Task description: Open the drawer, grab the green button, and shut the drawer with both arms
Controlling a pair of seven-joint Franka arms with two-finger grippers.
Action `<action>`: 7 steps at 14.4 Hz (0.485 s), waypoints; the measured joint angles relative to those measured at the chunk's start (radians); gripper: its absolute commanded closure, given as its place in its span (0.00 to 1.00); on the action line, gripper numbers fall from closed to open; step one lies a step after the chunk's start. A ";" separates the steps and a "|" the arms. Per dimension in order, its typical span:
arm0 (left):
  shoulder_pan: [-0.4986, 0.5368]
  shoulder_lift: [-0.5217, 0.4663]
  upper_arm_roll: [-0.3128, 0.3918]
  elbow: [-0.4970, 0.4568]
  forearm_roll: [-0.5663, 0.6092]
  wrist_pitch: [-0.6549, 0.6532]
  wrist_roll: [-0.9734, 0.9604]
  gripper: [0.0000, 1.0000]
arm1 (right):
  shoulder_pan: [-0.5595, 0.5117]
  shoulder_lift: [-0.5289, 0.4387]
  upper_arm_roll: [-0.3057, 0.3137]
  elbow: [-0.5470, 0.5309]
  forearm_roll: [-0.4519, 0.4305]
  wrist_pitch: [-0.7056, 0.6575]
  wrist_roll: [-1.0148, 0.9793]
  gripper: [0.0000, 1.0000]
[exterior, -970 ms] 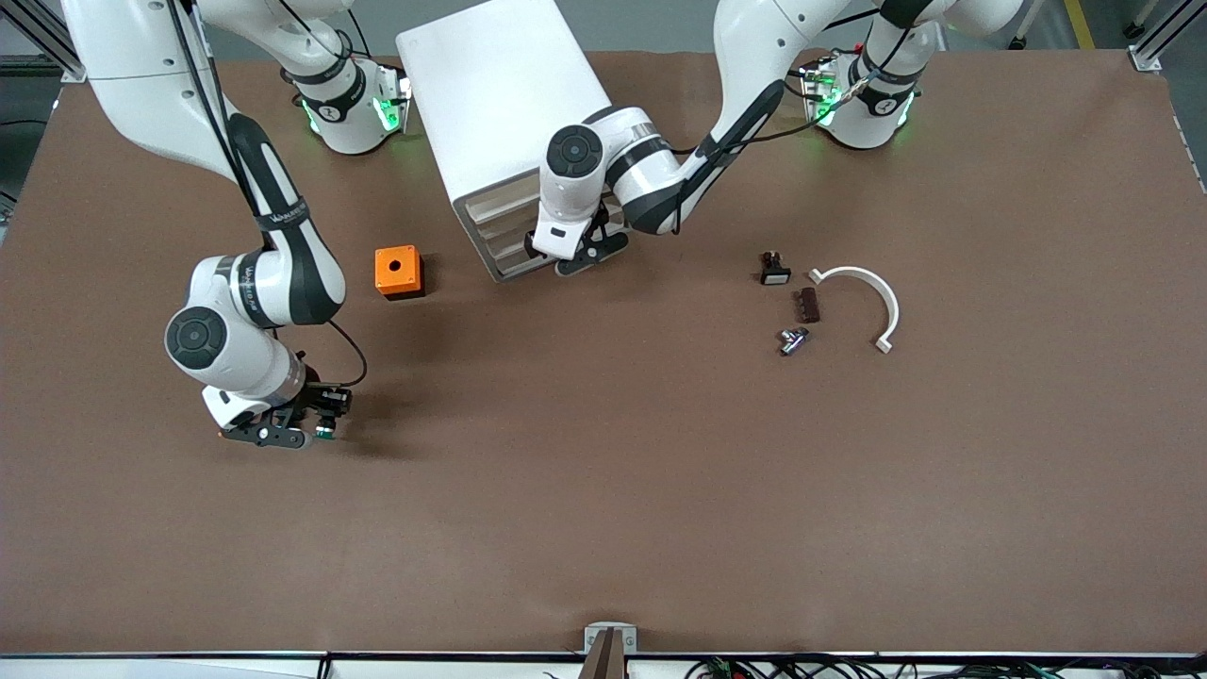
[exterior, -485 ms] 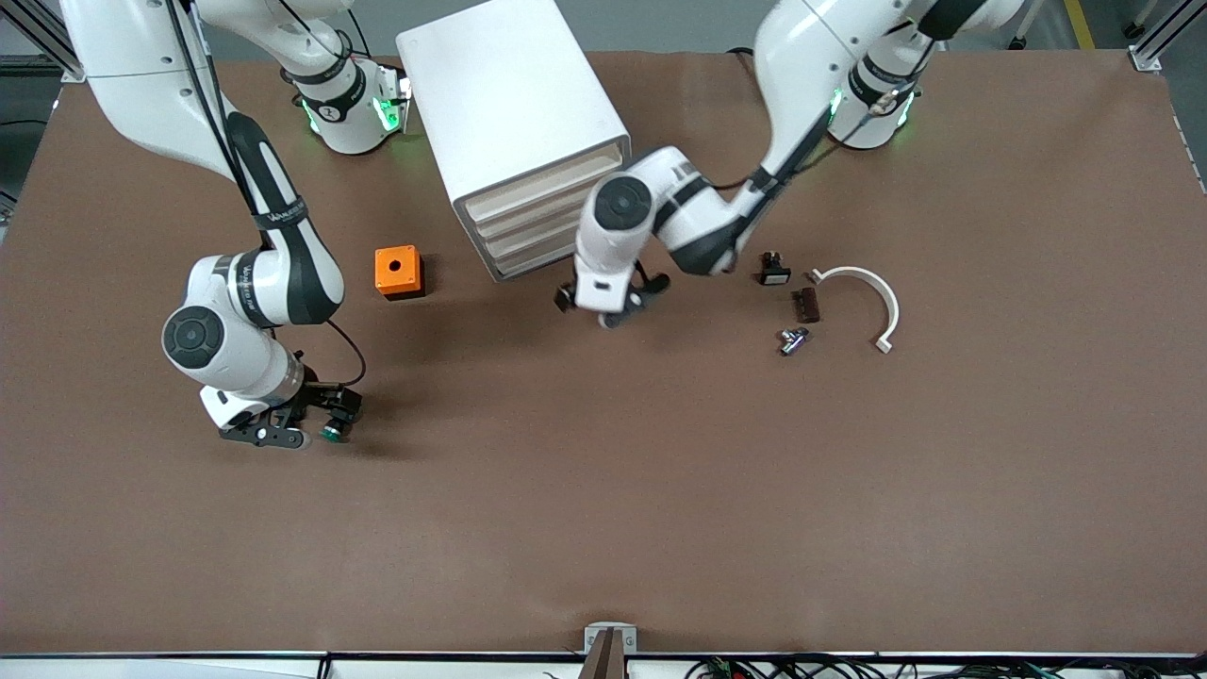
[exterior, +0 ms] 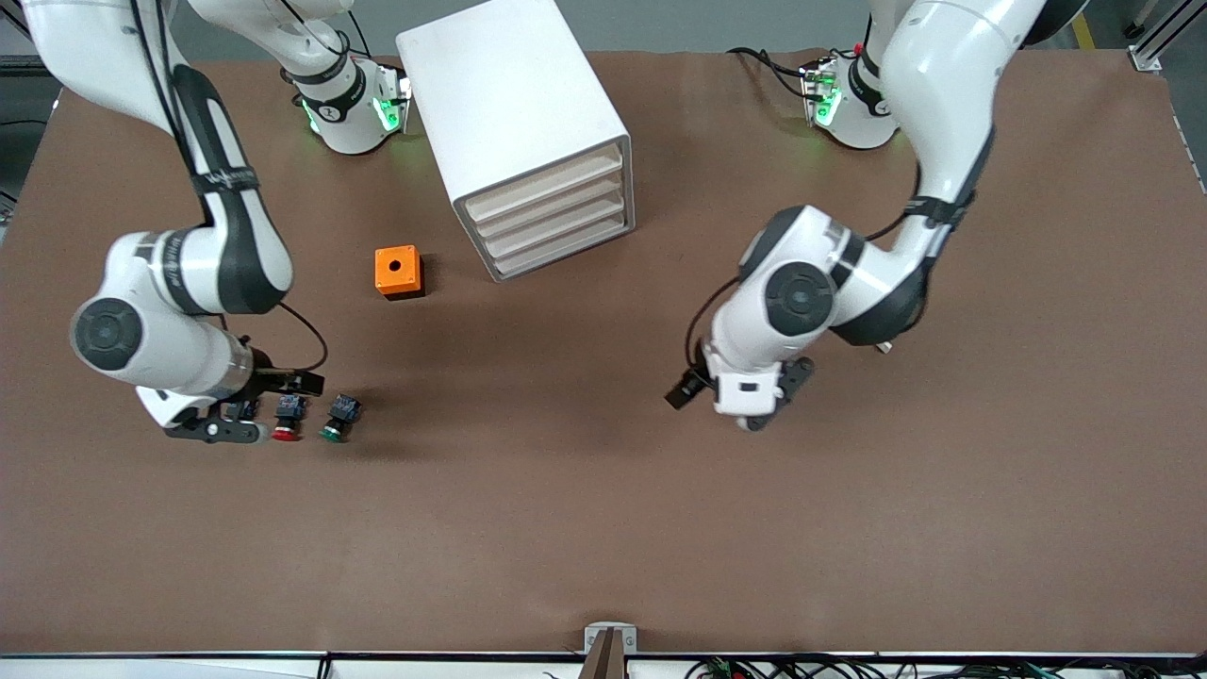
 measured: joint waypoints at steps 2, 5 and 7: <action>0.060 -0.036 0.007 0.010 0.001 -0.030 0.109 0.00 | -0.021 -0.057 0.000 0.031 0.000 -0.127 -0.017 0.00; 0.160 -0.093 0.013 0.015 0.002 -0.111 0.302 0.00 | -0.032 -0.153 0.000 0.086 -0.010 -0.334 -0.028 0.00; 0.224 -0.140 0.013 0.017 0.002 -0.176 0.434 0.00 | -0.036 -0.202 0.000 0.162 -0.024 -0.485 -0.056 0.00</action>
